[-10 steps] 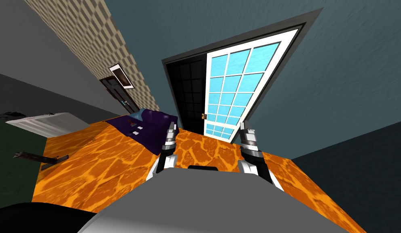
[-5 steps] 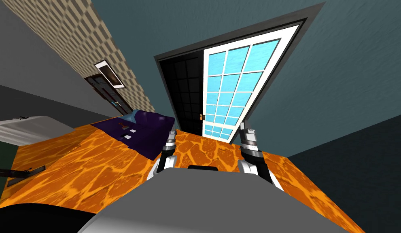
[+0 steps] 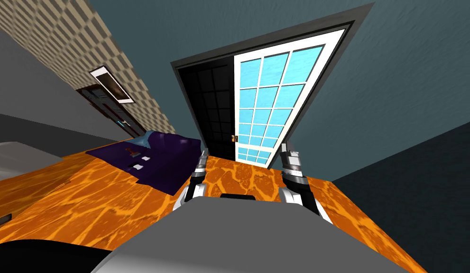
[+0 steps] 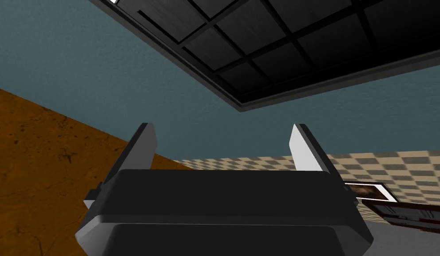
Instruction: Pull the door open
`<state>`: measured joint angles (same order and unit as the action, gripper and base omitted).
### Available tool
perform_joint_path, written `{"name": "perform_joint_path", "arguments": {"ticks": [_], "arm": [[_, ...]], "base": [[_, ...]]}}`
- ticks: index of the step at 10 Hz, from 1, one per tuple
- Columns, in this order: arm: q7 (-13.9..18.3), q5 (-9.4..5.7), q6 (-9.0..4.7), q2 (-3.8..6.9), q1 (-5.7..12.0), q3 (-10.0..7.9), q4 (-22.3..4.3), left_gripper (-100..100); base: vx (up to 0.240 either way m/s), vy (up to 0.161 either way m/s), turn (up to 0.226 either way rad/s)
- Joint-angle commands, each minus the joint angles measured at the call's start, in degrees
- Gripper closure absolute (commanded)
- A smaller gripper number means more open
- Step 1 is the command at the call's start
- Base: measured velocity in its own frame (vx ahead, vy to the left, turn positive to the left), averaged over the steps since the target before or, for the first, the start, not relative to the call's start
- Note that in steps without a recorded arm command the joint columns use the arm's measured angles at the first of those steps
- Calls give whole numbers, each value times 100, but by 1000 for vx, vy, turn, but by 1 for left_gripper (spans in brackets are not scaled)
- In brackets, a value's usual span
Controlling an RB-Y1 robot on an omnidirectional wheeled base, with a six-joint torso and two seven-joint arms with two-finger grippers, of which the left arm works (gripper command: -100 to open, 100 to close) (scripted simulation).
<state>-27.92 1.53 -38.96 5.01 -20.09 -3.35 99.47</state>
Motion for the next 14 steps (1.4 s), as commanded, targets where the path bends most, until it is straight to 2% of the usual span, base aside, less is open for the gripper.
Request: {"name": "perform_joint_path", "arguments": {"ticks": [1, 14], "arm": [[-243, 58, -62, 6, 67, -54, -271, -100], [-2018, 491, -364, 71, 487, -517, -2144, -100]], "base": [[94, -6, -102], [106, -7, -98]]}}
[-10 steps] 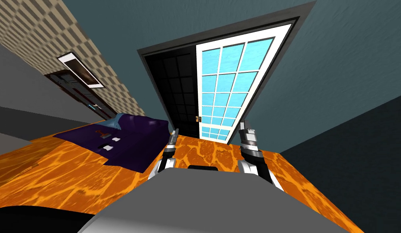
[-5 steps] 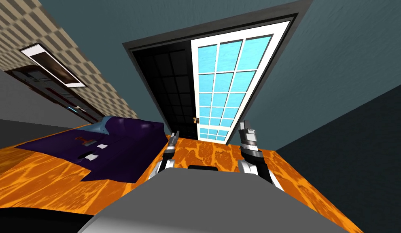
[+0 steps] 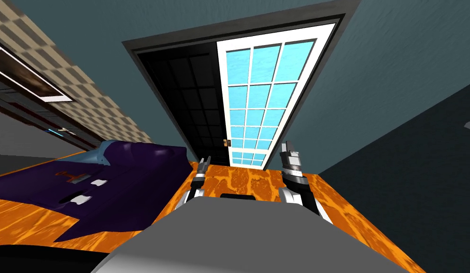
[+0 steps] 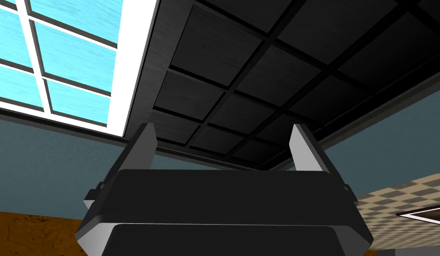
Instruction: Pull the door open
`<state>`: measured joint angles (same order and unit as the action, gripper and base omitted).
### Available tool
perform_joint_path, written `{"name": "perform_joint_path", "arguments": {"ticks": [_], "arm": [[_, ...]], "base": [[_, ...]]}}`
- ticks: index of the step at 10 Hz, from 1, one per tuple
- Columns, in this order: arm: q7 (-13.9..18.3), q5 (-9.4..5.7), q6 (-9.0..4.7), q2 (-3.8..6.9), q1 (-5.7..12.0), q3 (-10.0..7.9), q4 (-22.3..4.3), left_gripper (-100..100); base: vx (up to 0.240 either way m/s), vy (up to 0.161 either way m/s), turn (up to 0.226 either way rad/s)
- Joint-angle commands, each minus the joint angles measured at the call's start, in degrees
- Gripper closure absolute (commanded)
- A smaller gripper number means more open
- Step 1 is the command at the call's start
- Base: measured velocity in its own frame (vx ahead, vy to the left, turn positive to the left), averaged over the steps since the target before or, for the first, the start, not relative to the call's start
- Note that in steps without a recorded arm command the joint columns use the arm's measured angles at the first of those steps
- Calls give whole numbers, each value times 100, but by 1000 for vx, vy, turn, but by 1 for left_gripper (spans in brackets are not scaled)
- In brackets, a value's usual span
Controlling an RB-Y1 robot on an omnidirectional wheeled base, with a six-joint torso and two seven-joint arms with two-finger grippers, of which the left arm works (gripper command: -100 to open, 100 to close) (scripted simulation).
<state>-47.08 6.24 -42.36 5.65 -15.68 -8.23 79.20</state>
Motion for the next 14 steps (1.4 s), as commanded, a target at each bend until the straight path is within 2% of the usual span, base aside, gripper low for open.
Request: {"name": "perform_joint_path", "arguments": {"ticks": [1, 7, 14], "arm": [[-236, 52, -46, 7, 77, -63, -259, -100], [-997, 238, -176, 3, 265, -260, -1059, -100], [-1755, 423, -305, -22, 463, -455, -1851, -100]], "base": [[103, -2, -88], [102, 6, -86], [104, 9, -79]]}}
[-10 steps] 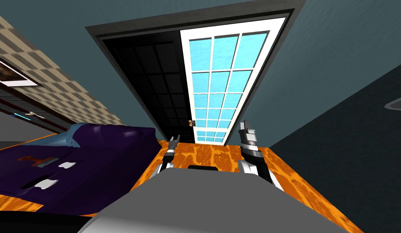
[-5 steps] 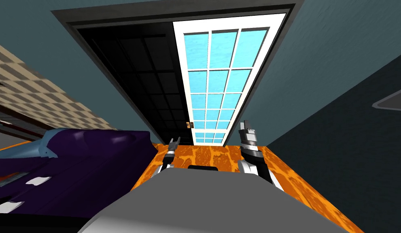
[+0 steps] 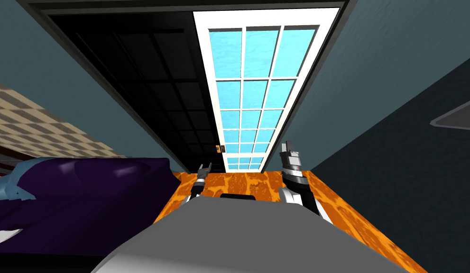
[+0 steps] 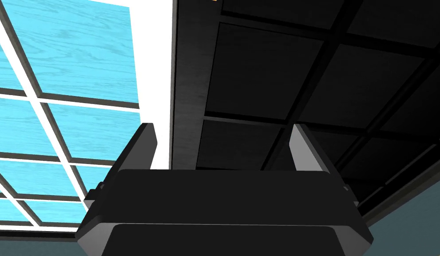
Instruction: Pull the door open
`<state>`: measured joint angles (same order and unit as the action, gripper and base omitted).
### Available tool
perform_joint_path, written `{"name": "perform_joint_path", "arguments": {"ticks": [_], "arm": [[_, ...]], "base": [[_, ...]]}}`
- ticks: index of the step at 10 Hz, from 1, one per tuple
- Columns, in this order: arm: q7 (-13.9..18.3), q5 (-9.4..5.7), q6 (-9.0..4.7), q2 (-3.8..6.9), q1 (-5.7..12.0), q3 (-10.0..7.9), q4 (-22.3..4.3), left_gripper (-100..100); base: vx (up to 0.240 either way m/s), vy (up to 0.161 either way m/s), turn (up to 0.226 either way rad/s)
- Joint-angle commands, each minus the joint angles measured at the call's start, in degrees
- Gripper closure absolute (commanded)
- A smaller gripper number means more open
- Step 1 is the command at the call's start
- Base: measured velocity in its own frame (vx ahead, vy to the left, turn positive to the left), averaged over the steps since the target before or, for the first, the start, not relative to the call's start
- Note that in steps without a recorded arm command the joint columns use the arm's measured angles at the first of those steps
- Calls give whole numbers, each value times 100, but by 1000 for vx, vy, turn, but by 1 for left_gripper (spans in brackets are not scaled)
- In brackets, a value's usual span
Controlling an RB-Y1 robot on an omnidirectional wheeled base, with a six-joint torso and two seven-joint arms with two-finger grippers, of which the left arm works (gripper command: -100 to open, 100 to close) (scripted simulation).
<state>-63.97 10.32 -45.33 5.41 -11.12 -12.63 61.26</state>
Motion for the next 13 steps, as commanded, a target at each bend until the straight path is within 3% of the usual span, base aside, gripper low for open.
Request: {"name": "perform_joint_path", "arguments": {"ticks": [1, 9, 10, 13], "arm": [[-163, 39, -25, -2, 33, -41, -158, -100], [-977, 237, -163, -59, 290, -245, -991, -100], [-908, 219, -159, -53, 285, -234, -955, -100], [-990, 143, -139, 10, 114, -420, -1110, -100]], "base": [[95, 13, -90], [117, 20, -81], [53, 9, -17], [-145, 14, 27]]}}
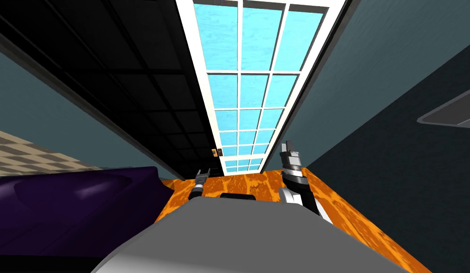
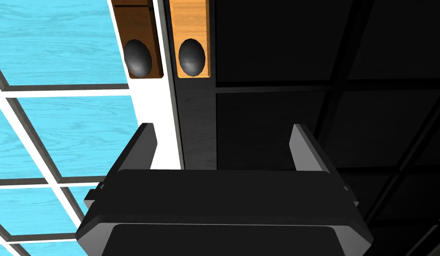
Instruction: Pull the door open
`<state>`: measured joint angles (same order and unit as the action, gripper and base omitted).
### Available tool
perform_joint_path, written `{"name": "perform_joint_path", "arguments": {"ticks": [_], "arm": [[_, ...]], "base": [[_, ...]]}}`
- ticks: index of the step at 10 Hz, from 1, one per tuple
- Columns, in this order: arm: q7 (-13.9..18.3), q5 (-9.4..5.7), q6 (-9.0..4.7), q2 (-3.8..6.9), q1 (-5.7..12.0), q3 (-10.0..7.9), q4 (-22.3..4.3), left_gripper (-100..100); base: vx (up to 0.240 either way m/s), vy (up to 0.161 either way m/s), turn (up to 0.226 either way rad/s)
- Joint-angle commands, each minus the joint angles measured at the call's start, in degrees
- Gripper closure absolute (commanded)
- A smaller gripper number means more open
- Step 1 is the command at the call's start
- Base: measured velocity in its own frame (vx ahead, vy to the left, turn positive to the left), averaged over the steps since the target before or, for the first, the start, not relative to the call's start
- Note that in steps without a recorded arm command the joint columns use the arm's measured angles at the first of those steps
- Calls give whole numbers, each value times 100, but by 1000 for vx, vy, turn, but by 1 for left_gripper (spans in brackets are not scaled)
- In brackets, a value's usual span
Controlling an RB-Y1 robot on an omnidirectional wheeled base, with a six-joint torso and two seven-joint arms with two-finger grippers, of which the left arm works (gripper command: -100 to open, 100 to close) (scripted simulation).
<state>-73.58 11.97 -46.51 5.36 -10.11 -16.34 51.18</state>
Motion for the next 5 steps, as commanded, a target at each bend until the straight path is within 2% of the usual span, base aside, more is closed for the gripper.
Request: {"name": "perform_joint_path", "arguments": {"ticks": [1, 5], "arm": [[-56, -56, -11, 37, -49, -127, -158, -100], [-184, -216, 36, 118, -290, -487, -404, -100]], "base": [[-190, 42, 12], [-191, 42, 2]]}}
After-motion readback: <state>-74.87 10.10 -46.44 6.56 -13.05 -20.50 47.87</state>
